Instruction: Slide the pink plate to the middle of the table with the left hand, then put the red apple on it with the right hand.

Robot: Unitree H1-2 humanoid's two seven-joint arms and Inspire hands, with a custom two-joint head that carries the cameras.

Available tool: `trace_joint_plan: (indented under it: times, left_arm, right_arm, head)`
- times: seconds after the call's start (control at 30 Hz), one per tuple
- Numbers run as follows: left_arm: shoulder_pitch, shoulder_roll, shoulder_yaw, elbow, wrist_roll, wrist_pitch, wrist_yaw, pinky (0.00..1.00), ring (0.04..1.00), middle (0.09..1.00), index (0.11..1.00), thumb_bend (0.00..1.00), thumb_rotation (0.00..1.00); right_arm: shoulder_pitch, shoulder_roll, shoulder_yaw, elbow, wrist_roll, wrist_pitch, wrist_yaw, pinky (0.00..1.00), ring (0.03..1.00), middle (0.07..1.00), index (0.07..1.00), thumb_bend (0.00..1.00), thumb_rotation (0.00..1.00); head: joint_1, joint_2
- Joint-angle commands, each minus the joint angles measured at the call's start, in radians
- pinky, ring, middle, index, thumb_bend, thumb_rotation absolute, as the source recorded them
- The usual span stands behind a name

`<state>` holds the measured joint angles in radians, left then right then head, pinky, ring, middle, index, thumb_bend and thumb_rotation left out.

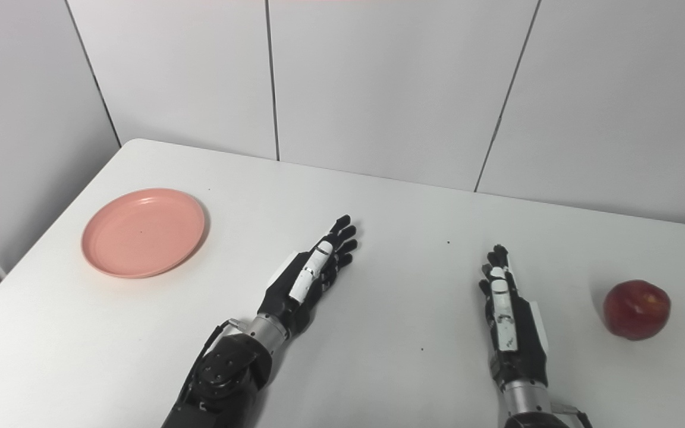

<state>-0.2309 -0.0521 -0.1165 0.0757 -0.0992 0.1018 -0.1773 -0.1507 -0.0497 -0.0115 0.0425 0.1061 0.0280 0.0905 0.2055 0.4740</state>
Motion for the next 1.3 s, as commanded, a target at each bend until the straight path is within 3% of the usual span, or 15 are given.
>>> trace_joint_plan:
  times: [0.0,0.13,0.4,0.7,1.1,1.27]
  left_arm:
    - [-0.034,0.003,-0.001,-0.055,-0.001,0.003,-0.006,1.0,0.985,1.0,0.989,0.43,1.0]
    - [-0.048,0.016,0.001,-0.104,0.009,0.045,0.003,1.0,0.985,0.999,0.986,0.43,1.0]
    - [-0.092,0.026,0.049,-0.155,-0.003,0.068,0.024,0.99,0.967,0.975,0.963,0.42,1.0]
    - [-0.152,0.064,0.116,-0.194,-0.02,0.051,0.039,0.99,0.97,0.979,0.962,0.43,1.0]
    - [-0.196,0.136,0.226,-0.25,-0.03,0.083,0.104,0.99,0.972,0.98,0.964,0.43,1.0]
    - [-0.202,0.165,0.264,-0.233,-0.039,0.056,0.123,0.98,0.964,0.972,0.955,0.43,1.0]
  right_arm:
    - [-0.01,-0.003,-0.001,-0.019,0.004,-0.047,0.009,1.0,1.0,1.0,1.0,0.19,1.0]
    - [-0.011,-0.002,-0.003,-0.018,0.008,-0.05,0.011,1.0,1.0,1.0,1.0,0.18,1.0]
    - [-0.009,-0.006,-0.005,-0.015,0.011,-0.06,0.021,1.0,1.0,1.0,1.0,0.19,1.0]
    - [-0.005,-0.005,-0.009,-0.024,0.018,-0.05,0.02,1.0,1.0,1.0,1.0,0.2,1.0]
    - [-0.003,-0.009,-0.011,-0.024,0.027,-0.053,0.023,1.0,1.0,1.0,1.0,0.16,1.0]
    - [0.0,-0.012,-0.01,-0.028,0.029,-0.053,0.024,1.0,1.0,1.0,1.0,0.17,1.0]
  head:
    - [-0.001,0.0]
    - [0.005,-0.002]
    - [0.014,-0.008]
    - [0.03,-0.012]
    - [0.035,-0.015]
    - [0.041,-0.011]
